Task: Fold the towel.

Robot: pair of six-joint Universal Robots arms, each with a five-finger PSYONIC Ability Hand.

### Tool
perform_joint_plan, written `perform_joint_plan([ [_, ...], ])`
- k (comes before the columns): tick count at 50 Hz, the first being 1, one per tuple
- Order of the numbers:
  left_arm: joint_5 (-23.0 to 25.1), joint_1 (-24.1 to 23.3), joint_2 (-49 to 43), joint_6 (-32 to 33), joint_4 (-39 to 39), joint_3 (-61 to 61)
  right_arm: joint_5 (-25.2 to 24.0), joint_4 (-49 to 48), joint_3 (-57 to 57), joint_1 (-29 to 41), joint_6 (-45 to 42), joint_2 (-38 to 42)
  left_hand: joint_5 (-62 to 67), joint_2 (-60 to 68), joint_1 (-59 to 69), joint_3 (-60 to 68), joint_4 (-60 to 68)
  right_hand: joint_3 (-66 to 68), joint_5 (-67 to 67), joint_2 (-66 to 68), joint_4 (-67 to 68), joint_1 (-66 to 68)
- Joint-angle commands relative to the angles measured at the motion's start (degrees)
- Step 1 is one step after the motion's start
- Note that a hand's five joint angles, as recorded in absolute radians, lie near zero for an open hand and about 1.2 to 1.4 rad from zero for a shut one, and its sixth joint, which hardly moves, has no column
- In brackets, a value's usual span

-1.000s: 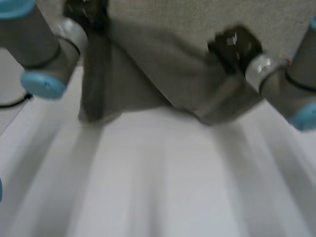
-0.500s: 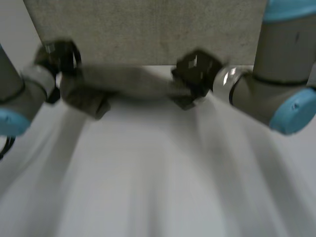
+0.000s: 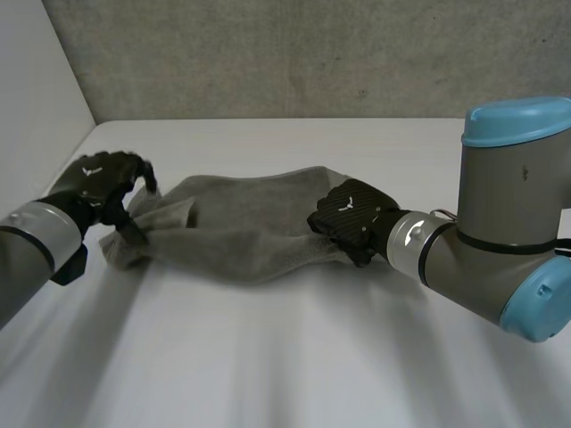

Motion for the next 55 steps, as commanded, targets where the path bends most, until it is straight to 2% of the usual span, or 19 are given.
perform_joint_plan([
  [1,5.19,0.54,3.48,5.87,0.26,1.30,0.04,-2.37,2.03,-0.43,0.00,-1.15,-9.13,-10.36,-9.86,-10.30,-10.17,3.36,3.32,5.66,3.72,4.64],
  [4,5.73,0.80,2.51,8.09,0.53,2.18,0.04,-2.91,2.21,-0.35,0.09,-1.15,-9.13,-10.37,-9.86,-10.30,-10.17,3.36,3.32,5.66,3.72,4.64],
  [6,6.08,0.19,-0.28,13.16,0.71,4.72,0.04,-3.87,3.09,-0.17,0.09,-1.15,-8.30,-9.53,-9.03,-9.47,-9.34,3.36,3.32,5.66,3.72,4.64],
  [7,6.08,0.19,-0.30,13.18,0.71,4.73,0.04,-3.87,3.09,-0.17,0.09,-1.15,-8.29,-9.53,-9.02,-9.46,-9.33,3.36,3.32,5.66,3.72,4.64],
  [9,6.26,0.01,-4.76,18.00,0.62,7.09,0.04,-4.40,3.88,-0.08,0.00,-0.89,-7.63,-8.86,-8.35,-8.80,-8.66,3.36,3.32,5.66,3.72,4.64],
  [12,6.26,0.01,-7.60,19.95,0.53,8.51,0.04,-4.66,4.23,-0.08,0.00,-0.88,-6.78,-8.01,-7.51,-7.95,-7.82,3.36,3.32,5.66,3.72,4.64],
  [14,6.26,-0.16,-13.80,22.58,0.53,11.48,0.04,-5.10,4.67,0.00,0.00,-0.80,-6.61,-7.85,-7.34,-7.78,-7.65,3.36,3.32,5.66,3.72,4.64],
  [28,6.78,-5.17,-34.74,25.05,-2.89,31.60,0.04,-5.54,5.29,-0.17,-0.09,0.26,-4.42,-5.66,-5.15,-5.59,-5.46,3.36,3.32,5.66,3.72,4.64],
  [40,7.14,-6.76,-41.96,25.49,-7.47,41.21,0.13,-6.86,6.34,-0.17,-0.79,1.31,-3.08,-4.31,-3.80,-4.25,-4.12,3.36,3.32,5.66,3.72,4.64],
  [47,7.05,-6.76,-44.07,33.47,-10.62,41.56,0.13,-7.04,6.26,-0.35,-0.88,1.49,-3.08,-4.31,-3.80,-4.25,-4.12,3.36,3.32,5.66,3.72,4.64],
  [55,6.61,-6.76,-43.81,35.16,-11.77,41.56,0.22,-7.04,6.17,-0.44,-0.88,1.49,-0.23,-1.47,-0.96,-1.40,-1.27,3.36,3.32,5.66,3.72,4.64],
])
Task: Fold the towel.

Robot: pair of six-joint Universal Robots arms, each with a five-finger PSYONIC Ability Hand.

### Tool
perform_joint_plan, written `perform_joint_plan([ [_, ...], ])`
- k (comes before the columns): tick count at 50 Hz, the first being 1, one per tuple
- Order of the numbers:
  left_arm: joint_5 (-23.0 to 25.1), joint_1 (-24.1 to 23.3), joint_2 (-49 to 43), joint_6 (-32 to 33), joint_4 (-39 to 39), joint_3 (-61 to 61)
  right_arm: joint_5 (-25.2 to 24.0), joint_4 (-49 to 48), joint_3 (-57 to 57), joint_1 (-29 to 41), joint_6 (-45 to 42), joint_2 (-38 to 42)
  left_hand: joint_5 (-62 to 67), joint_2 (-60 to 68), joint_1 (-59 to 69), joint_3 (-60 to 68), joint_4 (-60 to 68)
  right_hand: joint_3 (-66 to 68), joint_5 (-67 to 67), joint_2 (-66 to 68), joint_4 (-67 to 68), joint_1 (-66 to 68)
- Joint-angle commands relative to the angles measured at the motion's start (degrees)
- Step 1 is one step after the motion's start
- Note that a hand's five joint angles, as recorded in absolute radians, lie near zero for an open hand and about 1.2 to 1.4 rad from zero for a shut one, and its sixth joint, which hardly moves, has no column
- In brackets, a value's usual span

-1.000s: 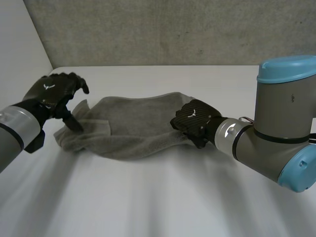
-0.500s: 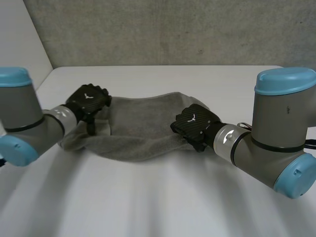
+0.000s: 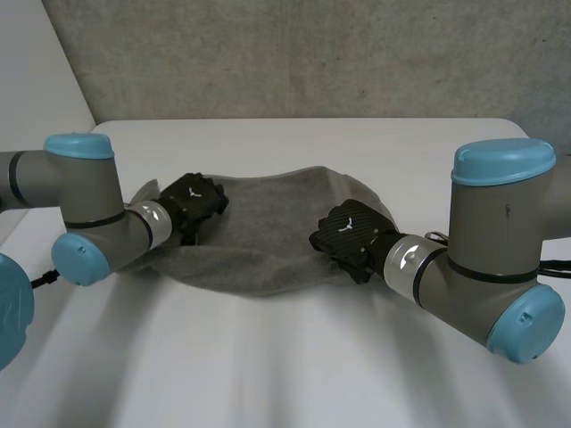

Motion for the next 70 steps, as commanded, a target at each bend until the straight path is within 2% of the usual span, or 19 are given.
perform_joint_plan([
  [1,-0.33,0.02,0.38,1.74,-0.89,-0.23,0.08,0.02,-0.08,-0.09,0.01,-0.01,3.08,3.98,4.46,3.87,4.65,3.35,3.32,5.66,3.72,4.63],
  [17,-0.77,0.73,1.43,2.27,-5.63,-0.05,0.08,0.02,-0.25,-0.35,0.01,0.43,4.76,5.66,6.14,5.55,6.34,3.35,3.32,5.66,3.72,4.63],
  [33,-0.85,1.17,0.82,2.36,-5.63,-0.23,0.17,0.10,-0.25,-0.35,0.01,0.69,4.76,5.65,6.14,5.54,6.33,3.35,3.32,5.66,3.72,4.63],
  [41,-0.86,1.17,0.55,2.36,-5.81,-0.40,0.17,0.02,-0.34,-0.35,0.01,0.78,12.83,13.73,14.21,13.62,14.40,3.35,3.32,5.66,3.72,4.63],
  [57,-1.38,1.43,0.20,2.36,-5.72,-0.49,0.17,0.02,-0.25,-0.35,-0.08,0.87,9.97,10.87,11.35,10.76,11.55,3.35,3.32,5.66,3.72,4.63],
  [61,-1.38,1.52,0.20,2.53,-6.16,-0.58,0.17,0.10,-0.25,-0.35,-0.08,0.87,16.54,17.43,17.92,17.32,18.11,3.35,3.32,5.66,3.72,4.63],
  [63,-1.38,1.52,0.20,3.49,-7.56,-0.58,0.26,0.02,-0.25,-0.35,-0.08,0.87,37.28,38.18,38.66,38.07,38.85,3.35,3.32,5.66,3.72,4.63],
  [70,-2.97,1.43,0.47,5.87,-9.06,-1.11,0.26,0.10,-0.34,-0.35,-0.08,0.87,55.23,56.12,56.61,56.01,56.80,3.35,3.32,5.66,3.72,4.63],
])
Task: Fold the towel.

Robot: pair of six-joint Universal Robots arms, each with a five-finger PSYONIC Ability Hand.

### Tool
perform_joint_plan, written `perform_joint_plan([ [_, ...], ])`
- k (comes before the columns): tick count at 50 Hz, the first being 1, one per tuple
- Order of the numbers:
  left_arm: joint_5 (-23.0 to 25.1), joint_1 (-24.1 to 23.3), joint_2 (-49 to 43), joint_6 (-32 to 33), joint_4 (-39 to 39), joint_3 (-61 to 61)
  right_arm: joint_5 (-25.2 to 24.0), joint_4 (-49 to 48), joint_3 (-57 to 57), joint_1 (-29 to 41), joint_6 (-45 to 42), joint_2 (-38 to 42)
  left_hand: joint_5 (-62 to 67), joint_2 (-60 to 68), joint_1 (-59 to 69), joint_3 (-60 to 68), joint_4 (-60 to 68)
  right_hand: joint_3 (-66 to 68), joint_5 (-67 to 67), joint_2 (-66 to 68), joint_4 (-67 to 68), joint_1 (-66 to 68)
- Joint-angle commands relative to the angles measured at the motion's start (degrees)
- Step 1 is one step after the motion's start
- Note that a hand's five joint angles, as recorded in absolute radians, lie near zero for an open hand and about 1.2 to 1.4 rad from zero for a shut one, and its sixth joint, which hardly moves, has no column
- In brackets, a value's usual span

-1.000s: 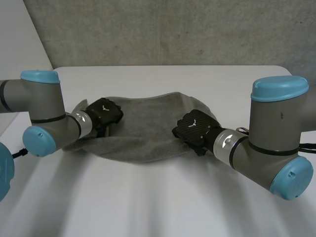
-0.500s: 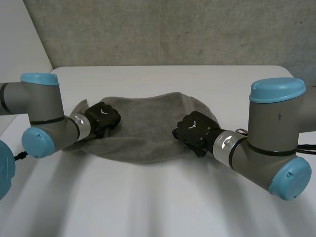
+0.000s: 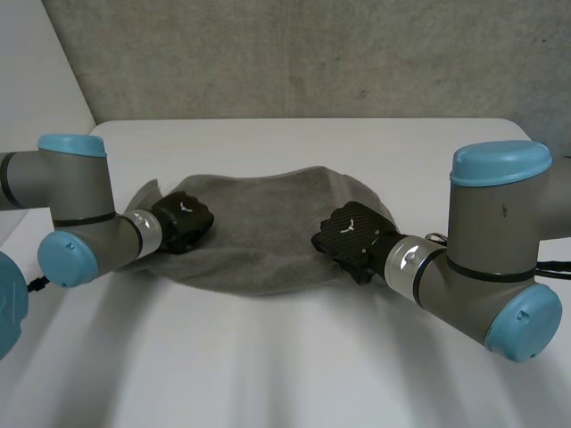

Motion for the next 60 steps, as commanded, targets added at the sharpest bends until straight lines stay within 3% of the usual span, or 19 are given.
perform_joint_plan([
  [1,-2.13,0.01,0.50,2.39,-1.85,-0.33,0.04,0.05,-0.08,0.00,0.00,-0.03,17.03,15.83,17.39,16.57,15.97,3.34,3.32,5.66,3.72,4.63],
  [7,-4.68,0.44,2.95,2.22,-2.12,-0.07,0.12,0.05,-0.17,0.00,0.00,-0.03,19.59,18.38,19.94,19.13,18.52,3.34,3.32,5.66,3.72,4.63],
  [16,-4.60,1.85,9.20,1.16,-1.94,-0.07,0.21,0.14,-0.34,0.00,0.09,-0.56,19.59,18.38,19.94,19.13,18.52,3.34,3.32,5.66,3.72,4.63],
  [26,-3.46,4.93,18.42,-9.20,-2.12,-7.78,-0.40,0.14,-0.52,-0.09,0.09,-1.96,19.59,18.38,19.94,19.13,18.52,3.34,3.32,5.66,3.72,4.63],
  [36,-0.47,9.05,22.64,-3.94,0.25,-22.55,-0.32,0.14,-0.61,0.09,0.09,-1.70,19.59,18.38,19.94,19.13,18.52,3.34,3.32,5.66,3.72,4.63],
  [42,-0.29,10.82,26.16,-4.11,1.04,-25.47,0.12,0.75,-0.52,0.26,-0.09,-2.05,19.59,18.38,19.94,19.13,18.52,3.34,3.32,5.66,3.72,4.63],
  [50,-0.29,10.47,32.05,-4.37,2.01,-27.40,-0.23,15.08,-1.22,0.09,-8.53,-4.87,19.59,18.38,19.94,19.13,18.52,3.34,3.32,5.66,3.72,4.63],
  [54,-1.08,9.50,32.23,-5.25,4.38,-21.98,0.65,16.14,-8.57,0.70,-11.96,-5.57,19.59,18.38,19.94,19.13,18.52,3.34,3.32,5.66,3.72,4.63],
  [60,-3.62,5.56,28.46,-12.08,4.39,-6.44,2.14,13.15,-28.41,0.35,-6.44,-2.50,19.59,18.38,19.94,19.13,18.52,3.34,3.32,5.66,3.72,4.63],
])
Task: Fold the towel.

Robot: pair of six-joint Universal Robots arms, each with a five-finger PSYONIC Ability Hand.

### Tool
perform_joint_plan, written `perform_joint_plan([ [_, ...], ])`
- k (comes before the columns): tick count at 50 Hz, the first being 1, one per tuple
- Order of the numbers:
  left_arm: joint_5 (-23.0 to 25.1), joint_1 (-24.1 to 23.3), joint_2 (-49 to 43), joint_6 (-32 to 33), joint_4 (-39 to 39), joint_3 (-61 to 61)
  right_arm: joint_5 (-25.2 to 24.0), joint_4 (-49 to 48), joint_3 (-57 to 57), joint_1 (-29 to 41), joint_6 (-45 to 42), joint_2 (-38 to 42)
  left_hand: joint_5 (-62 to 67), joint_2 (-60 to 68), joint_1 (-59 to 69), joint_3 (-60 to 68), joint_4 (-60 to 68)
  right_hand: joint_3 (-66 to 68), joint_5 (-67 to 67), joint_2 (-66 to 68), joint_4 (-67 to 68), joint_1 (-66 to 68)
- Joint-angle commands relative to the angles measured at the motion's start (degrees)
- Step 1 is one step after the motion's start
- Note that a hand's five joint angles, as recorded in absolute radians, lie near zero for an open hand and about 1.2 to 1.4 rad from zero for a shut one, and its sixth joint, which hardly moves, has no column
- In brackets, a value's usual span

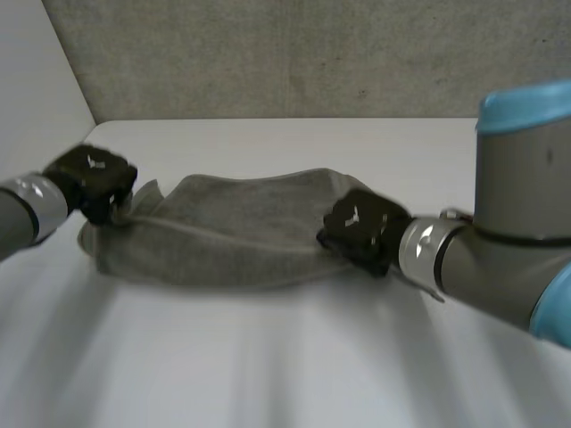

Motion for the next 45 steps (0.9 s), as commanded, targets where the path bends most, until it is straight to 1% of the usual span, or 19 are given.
perform_joint_plan([
  [1,-2.68,-4.06,-3.64,-6.70,0.65,16.31,1.69,-2.20,-20.70,-0.14,4.02,2.68,4.93,2.59,9.11,3.67,2.28,3.16,3.32,5.66,3.72,4.63],
  [3,-5.74,-5.55,-3.82,-12.55,-0.22,24.80,4.05,-1.15,-32.34,0.13,7.34,3.64,4.93,2.59,9.11,3.67,2.28,3.16,3.32,5.66,3.72,4.63],
  [4,-5.76,-5.56,-3.82,-12.59,-0.22,24.84,4.06,-1.14,-32.39,0.13,7.36,3.64,4.93,2.59,9.11,3.67,2.28,3.16,3.32,5.66,3.72,4.63],
  [6,-7.33,-5.91,-3.38,-18.71,-0.66,30.70,5.73,0.95,-41.84,-0.31,10.33,3.47,4.93,2.59,9.11,3.67,2.28,3.16,3.32,5.66,3.72,4.63],
  [7,-7.34,-5.91,-3.38,-18.74,-0.66,30.72,5.73,0.97,-41.88,-0.31,10.35,3.47,4.93,2.59,9.11,3.67,2.28,3.16,3.32,5.66,3.72,4.63],
  [9,-7.17,-5.30,1.07,-23.99,-0.66,34.05,5.73,3.85,-49.58,-0.49,12.62,2.86,4.93,2.59,9.11,3.67,2.28,3.16,3.32,5.66,3.72,4.63],
  [12,-7.08,-5.12,3.47,-25.95,-0.58,34.59,5.73,5.71,-52.87,-0.49,13.16,2.33,4.93,2.59,9.11,3.67,2.28,3.16,3.32,5.66,3.72,4.63],
  [14,-6.73,-5.12,7.67,-29.45,-0.40,35.03,5.64,9.12,-58.38,-0.49,13.42,1.54,4.93,2.59,9.11,3.67,2.28,3.16,3.32,5.66,3.72,4.63],
  [15,-6.72,-5.12,7.69,-29.46,-0.40,35.03,5.64,9.14,-58.41,-0.49,13.42,1.53,4.93,2.59,9.11,3.67,2.28,3.16,3.32,5.66,3.72,4.63],
  [17,-6.64,-5.12,10.49,-30.95,-0.40,35.03,5.64,11.24,-62.08,-0.49,13.51,1.10,4.93,2.59,9.11,3.67,2.28,3.16,3.32,5.66,3.72,4.63],
  [23,-6.72,-5.03,12.97,-31.13,-0.49,33.63,5.38,12.04,-62.80,-0.23,13.51,0.13,4.93,2.59,9.11,3.67,2.28,3.16,3.32,5.66,3.72,4.63],
  [31,-6.81,-4.77,12.09,-30.96,-0.31,28.70,4.68,12.04,-58.94,-0.14,12.19,3.03,4.93,2.59,9.11,3.67,2.28,3.16,3.32,5.66,3.72,4.63],
  [34,-6.81,-4.68,9.19,-30.78,0.48,26.33,3.62,11.86,-56.74,-0.14,10.87,5.58,4.93,2.59,9.11,3.67,2.28,3.16,3.32,5.66,3.72,4.63],
  [36,-6.81,-4.24,4.82,-30.69,2.40,25.10,3.01,11.43,-54.90,-0.31,9.47,8.72,4.93,2.59,9.11,3.67,2.28,3.16,3.32,5.66,3.72,4.63],
  [39,-6.90,-4.24,2.51,-30.69,3.47,24.92,3.01,11.16,-54.72,-0.40,8.59,10.68,4.93,2.59,9.11,3.67,2.28,3.16,3.32,5.66,3.72,4.63],
  [41,-6.99,-4.24,-2.74,-30.69,5.13,26.50,3.44,9.76,-55.76,-0.40,5.88,14.79,4.93,2.59,9.11,3.67,2.28,3.16,3.32,5.66,3.72,4.63],
  [42,-6.99,-4.24,-2.77,-30.69,5.14,26.51,3.45,9.75,-55.77,-0.40,5.86,14.81,4.93,2.59,9.11,3.67,2.28,3.16,3.32,5.66,3.72,4.63],
  [44,-7.77,-4.68,-6.70,-30.69,7.06,32.36,3.88,3.38,-59.53,-0.23,4.11,17.34,4.93,2.59,9.11,3.67,2.28,3.16,3.32,5.66,3.72,4.63],
  [45,-7.78,-4.68,-6.72,-30.69,7.07,32.39,3.89,3.34,-59.55,-0.23,4.11,17.35,4.93,2.59,9.11,3.67,2.28,3.16,3.32,5.66,3.72,4.63],
])
